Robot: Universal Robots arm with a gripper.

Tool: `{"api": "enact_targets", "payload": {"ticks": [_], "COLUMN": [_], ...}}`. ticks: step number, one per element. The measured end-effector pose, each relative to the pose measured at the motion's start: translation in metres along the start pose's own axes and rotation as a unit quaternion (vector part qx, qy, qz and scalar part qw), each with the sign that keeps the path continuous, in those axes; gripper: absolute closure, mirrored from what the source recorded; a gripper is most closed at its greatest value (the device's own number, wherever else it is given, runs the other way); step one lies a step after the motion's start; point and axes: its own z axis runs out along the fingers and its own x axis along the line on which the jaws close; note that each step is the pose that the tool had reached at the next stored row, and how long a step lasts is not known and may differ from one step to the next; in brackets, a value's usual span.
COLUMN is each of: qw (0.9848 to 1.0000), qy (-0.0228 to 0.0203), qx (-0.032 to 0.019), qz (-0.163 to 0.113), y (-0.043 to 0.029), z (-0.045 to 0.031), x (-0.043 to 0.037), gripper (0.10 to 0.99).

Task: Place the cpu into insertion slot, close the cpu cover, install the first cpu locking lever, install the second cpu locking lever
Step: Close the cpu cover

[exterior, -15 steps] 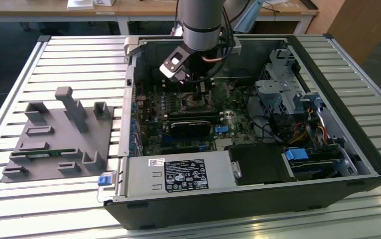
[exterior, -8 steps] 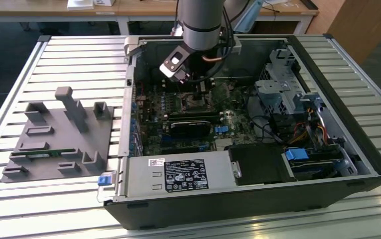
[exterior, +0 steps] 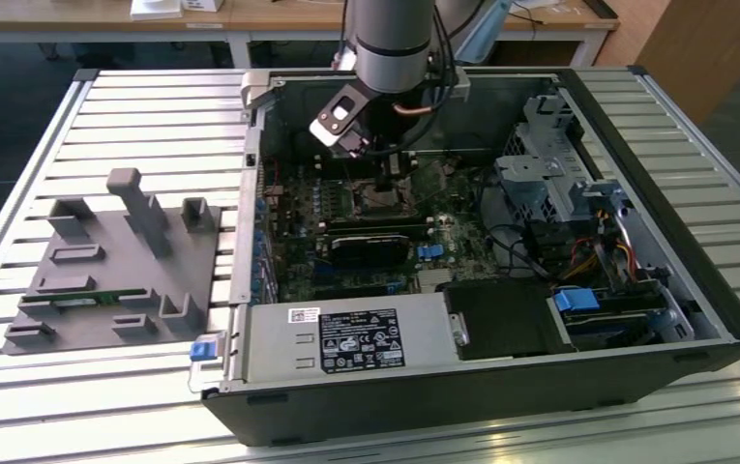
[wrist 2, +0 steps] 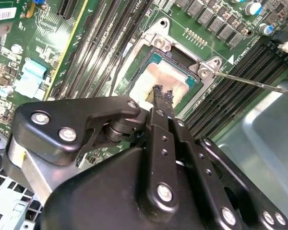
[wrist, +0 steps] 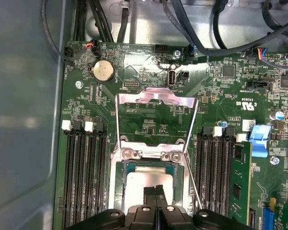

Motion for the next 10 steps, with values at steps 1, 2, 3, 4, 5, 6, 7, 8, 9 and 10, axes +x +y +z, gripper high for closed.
{"api": "enact_targets", "payload": {"ticks": [1, 2, 3, 4, 5, 6, 7, 8, 9, 10], "qw": [1.0, 1.0, 1.0, 1.0, 1.0, 1.0, 1.0, 1.0, 1.0, 1.0], "qy": [0.0, 0.0, -0.0002, 0.0, 0.0, -0.0001, 0.0, 0.0, 0.0, 0.0], "qx": [0.0, 0.0, 0.0001, 0.0, 0.0, 0.0, 0.0, 0.0, 0.0, 0.0], "qz": [0.0, 0.0, 0.0, 0.0, 0.0, 0.0, 0.0, 0.0, 0.0, 0.0], "y": [0.0, 0.0001, 0.0002, 0.0003, 0.0003, 0.0004, 0.0005, 0.0005, 0.0006, 0.0006], "z": [-0.0014, -0.003, -0.0057, -0.0077, -0.0098, -0.0119, -0.0138, -0.0155, -0.0165, -0.0168], "x": [0.0, 0.0001, 0.0, 0.0001, 0.0001, 0.0001, 0.0001, 0.0002, 0.0002, 0.0002], "gripper": [0.98, 0.98, 0.98, 0.98, 0.98, 0.98, 0.98, 0.98, 0.98, 0.98]}}
